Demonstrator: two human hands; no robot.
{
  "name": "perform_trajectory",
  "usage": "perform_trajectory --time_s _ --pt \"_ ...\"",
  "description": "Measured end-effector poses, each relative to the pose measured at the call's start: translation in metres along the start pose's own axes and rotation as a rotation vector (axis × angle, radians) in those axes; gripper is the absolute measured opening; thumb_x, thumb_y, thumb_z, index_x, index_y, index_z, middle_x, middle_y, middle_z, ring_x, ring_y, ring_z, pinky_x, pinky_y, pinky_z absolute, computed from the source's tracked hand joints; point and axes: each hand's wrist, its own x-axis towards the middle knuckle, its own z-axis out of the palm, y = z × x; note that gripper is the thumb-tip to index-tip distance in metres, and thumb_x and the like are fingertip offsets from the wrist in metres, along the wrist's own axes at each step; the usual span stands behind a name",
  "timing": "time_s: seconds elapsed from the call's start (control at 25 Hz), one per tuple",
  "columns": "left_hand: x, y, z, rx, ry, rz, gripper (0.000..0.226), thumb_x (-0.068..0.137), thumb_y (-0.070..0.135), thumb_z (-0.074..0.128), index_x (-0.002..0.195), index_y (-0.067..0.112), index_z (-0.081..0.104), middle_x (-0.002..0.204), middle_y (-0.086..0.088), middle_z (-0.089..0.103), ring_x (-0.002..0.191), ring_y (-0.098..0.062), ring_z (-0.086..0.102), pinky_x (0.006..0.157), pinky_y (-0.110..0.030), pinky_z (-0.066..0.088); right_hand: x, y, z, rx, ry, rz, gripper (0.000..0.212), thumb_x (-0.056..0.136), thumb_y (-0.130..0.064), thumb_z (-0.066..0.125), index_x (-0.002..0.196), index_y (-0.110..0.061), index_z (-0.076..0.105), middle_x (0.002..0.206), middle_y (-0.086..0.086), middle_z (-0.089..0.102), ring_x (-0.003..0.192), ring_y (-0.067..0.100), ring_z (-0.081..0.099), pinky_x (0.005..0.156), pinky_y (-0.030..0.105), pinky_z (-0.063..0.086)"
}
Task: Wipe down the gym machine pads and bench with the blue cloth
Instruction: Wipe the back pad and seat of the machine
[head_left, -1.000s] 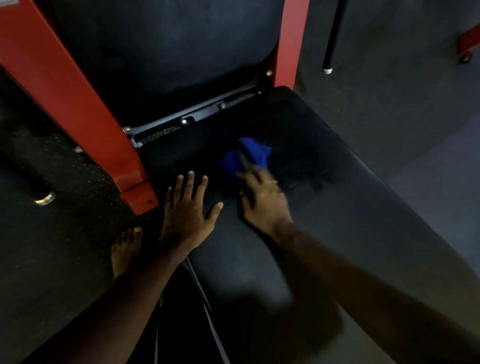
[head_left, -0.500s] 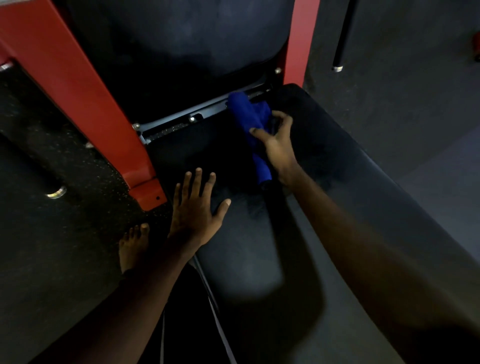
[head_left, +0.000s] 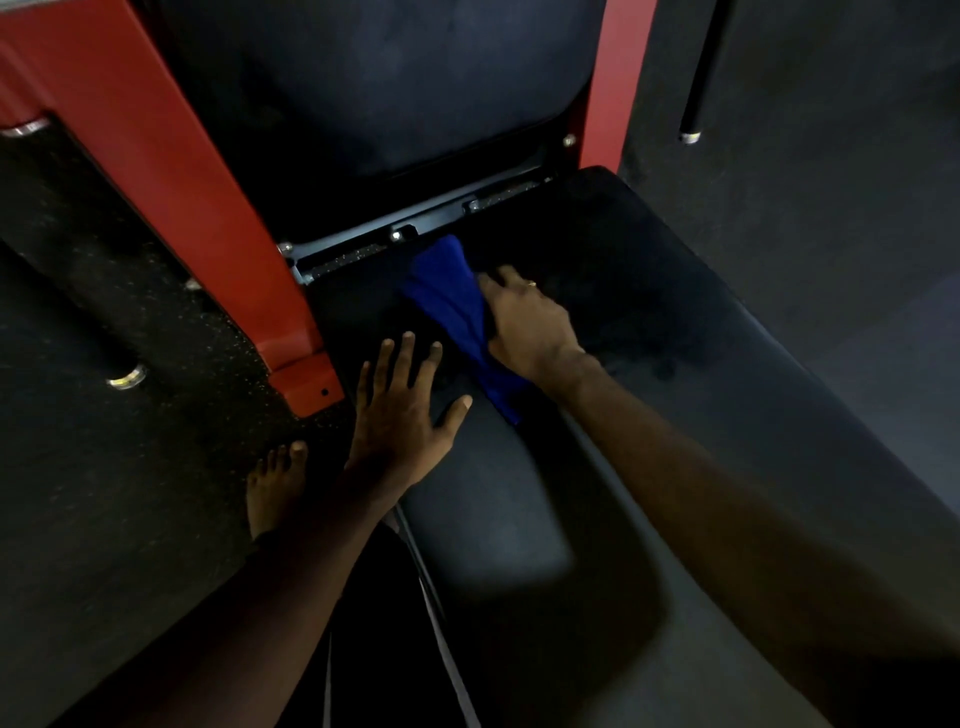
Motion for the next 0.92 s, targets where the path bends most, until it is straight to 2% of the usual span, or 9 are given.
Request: perform_trajectory --time_s 0.08,0.16,0.24,0.32,0.4,0.52,0.6,0.72,0.92 --pt "0.001 0.0 0.001 -0.004 -0.007 0.0 0.074 0.09 0.062 0.048 0.15 0.021 0.035 0.162 -0.011 0.02 0.151 -0.032 0.01 0.12 -0.052 0.01 0.005 -0.013 0.015 0.043 0.011 0.094 0.056 0.098 -0.028 0.047 0.151 -0.016 0.037 0.141 0.013 0.048 0.122 0.035 0.055 0.096 0.047 0.049" --pt "-0.001 0.0 0.002 0.005 0.017 0.011 0.073 0.088 0.064 0.044 0.144 0.016 0.043 0.158 -0.015 0.028 0.15 -0.034 0.016 0.12 -0.054 0.015 0.003 -0.019 0.018 0.169 0.132 0.128 0.06 0.102 -0.046 0.036 0.152 -0.013 0.036 0.146 0.013 0.046 0.127 0.033 0.052 0.104 0.047 0.044" --pt "-0.001 -0.001 0.003 0.012 0.035 0.029 0.074 0.086 0.063 0.04 0.138 0.01 0.049 0.152 -0.018 0.038 0.147 -0.037 0.022 0.118 -0.056 0.02 -0.008 -0.026 0.022 0.149 0.178 0.005 0.079 0.095 -0.07 0.034 0.154 -0.016 0.033 0.153 0.011 0.039 0.136 0.031 0.043 0.111 0.049 0.035" --pt "-0.002 -0.002 0.005 0.02 0.016 0.03 0.076 0.085 0.06 0.039 0.139 0.007 0.048 0.152 -0.018 0.038 0.148 -0.036 0.021 0.119 -0.056 0.019 -0.018 -0.033 0.033 0.022 0.104 -0.118 0.085 0.09 -0.075 0.042 0.154 -0.019 0.032 0.15 0.011 0.042 0.135 0.032 0.043 0.111 0.051 0.037" --pt "-0.003 -0.003 0.006 0.032 0.028 0.023 0.076 0.088 0.061 0.037 0.143 0.01 0.045 0.155 -0.016 0.034 0.149 -0.035 0.019 0.12 -0.054 0.017 -0.013 -0.03 0.032 0.181 0.108 -0.127 0.067 0.097 -0.053 0.053 0.152 -0.02 0.035 0.14 0.011 0.054 0.123 0.028 0.054 0.105 0.048 0.045" --pt "-0.002 -0.002 0.004 0.015 0.03 0.033 0.076 0.088 0.064 0.034 0.147 0.017 0.04 0.161 -0.013 0.024 0.15 -0.034 0.014 0.12 -0.053 0.013 0.01 -0.006 0.007 0.628 0.308 0.007 0.057 0.097 -0.021 0.06 0.149 -0.017 0.038 0.135 0.006 0.06 0.114 0.016 0.061 0.105 0.035 0.047" --pt "-0.002 -0.004 0.003 0.001 0.019 0.032 0.076 0.089 0.065 0.033 0.149 0.019 0.037 0.162 -0.013 0.02 0.151 -0.032 0.011 0.121 -0.052 0.01 0.023 0.023 -0.008 0.563 0.3 0.101 0.061 0.095 -0.014 0.06 0.151 -0.015 0.036 0.145 0.008 0.051 0.126 0.023 0.055 0.111 0.038 0.042" --pt "-0.003 -0.003 0.004 0.003 0.023 0.017 0.077 0.091 0.066 0.029 0.154 0.023 0.029 0.164 -0.009 0.017 0.152 -0.03 0.008 0.121 -0.049 0.006 0.033 0.043 -0.005 0.131 0.128 0.255 0.074 0.092 -0.005 0.052 0.159 -0.014 0.022 0.163 0.02 0.018 0.135 0.044 0.042 0.113 0.051 0.037" --pt "-0.002 -0.003 0.006 0.028 0.052 0.021 0.068 0.091 0.064 0.033 0.137 0.016 0.049 0.161 -0.012 0.024 0.151 -0.032 0.014 0.12 -0.051 0.012 0.038 -0.014 0.037 0.059 -0.018 0.188 0.093 0.083 -0.083 0.025 0.16 -0.034 0.008 0.168 0.009 -0.001 0.152 0.043 -0.004 0.119 0.063 0.001"
